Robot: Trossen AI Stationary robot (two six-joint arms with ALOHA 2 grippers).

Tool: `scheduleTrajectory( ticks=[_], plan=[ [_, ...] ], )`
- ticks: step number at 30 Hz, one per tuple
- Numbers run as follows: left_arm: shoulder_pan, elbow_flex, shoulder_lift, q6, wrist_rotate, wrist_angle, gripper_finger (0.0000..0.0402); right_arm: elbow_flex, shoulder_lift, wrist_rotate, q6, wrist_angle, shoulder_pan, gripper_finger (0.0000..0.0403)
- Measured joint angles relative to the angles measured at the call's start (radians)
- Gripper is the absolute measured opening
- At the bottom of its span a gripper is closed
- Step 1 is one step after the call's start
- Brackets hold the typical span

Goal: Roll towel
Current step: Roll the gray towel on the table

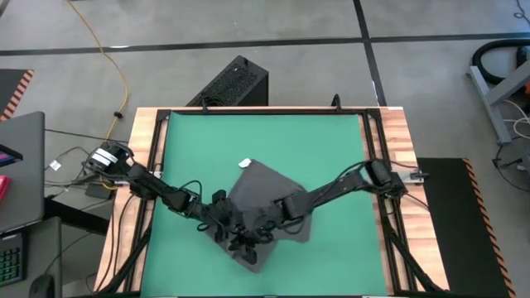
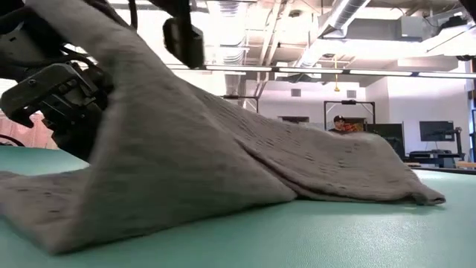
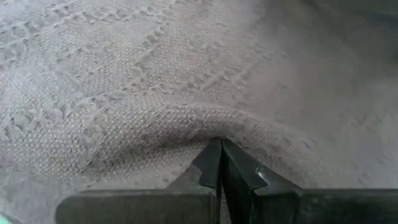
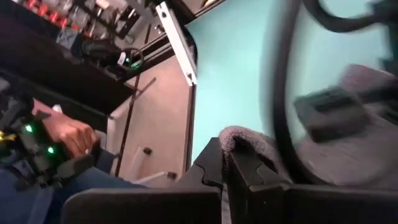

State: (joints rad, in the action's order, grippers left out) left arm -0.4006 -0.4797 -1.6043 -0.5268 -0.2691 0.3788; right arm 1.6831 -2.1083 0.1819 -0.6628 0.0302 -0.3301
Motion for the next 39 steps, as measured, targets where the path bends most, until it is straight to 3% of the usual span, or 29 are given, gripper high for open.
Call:
scheduleTrajectory(
  ticks=[6,11,22,26,30,34,39],
  plan=[
    [0.02,0.001,0.018,-0.019,0.014,0.0,0.0,0.119,-0.043,0.017,0.071,0.099,0.019,0.0017],
    [0.034,-0.02,0.137,-0.022,-0.027,-0.038,0.0,0.121,-0.03,-0.005,0.089,0.201,0.026,0.0017],
    [-0.005,-0.078,0.482,-0.059,-0.129,-0.439,0.0,0.12,-0.038,-0.023,0.098,0.215,0.031,0.0017],
    [-0.111,-0.079,0.564,-0.111,-0.277,-0.574,0.0,0.12,-0.038,-0.023,0.101,0.205,0.052,0.0017],
    [-0.208,-0.078,0.566,-0.244,-0.331,-0.723,0.0,0.119,-0.038,-0.026,0.113,0.178,0.069,0.0017],
    [-0.292,-0.078,0.505,-0.293,-0.33,-0.729,0.0,0.119,-0.038,-0.026,0.129,0.161,0.078,0.0017],
    [-0.314,-0.078,0.4,-0.435,-0.319,-0.799,0.0,0.119,-0.038,-0.026,0.154,0.162,0.084,0.0017]
  ],
)
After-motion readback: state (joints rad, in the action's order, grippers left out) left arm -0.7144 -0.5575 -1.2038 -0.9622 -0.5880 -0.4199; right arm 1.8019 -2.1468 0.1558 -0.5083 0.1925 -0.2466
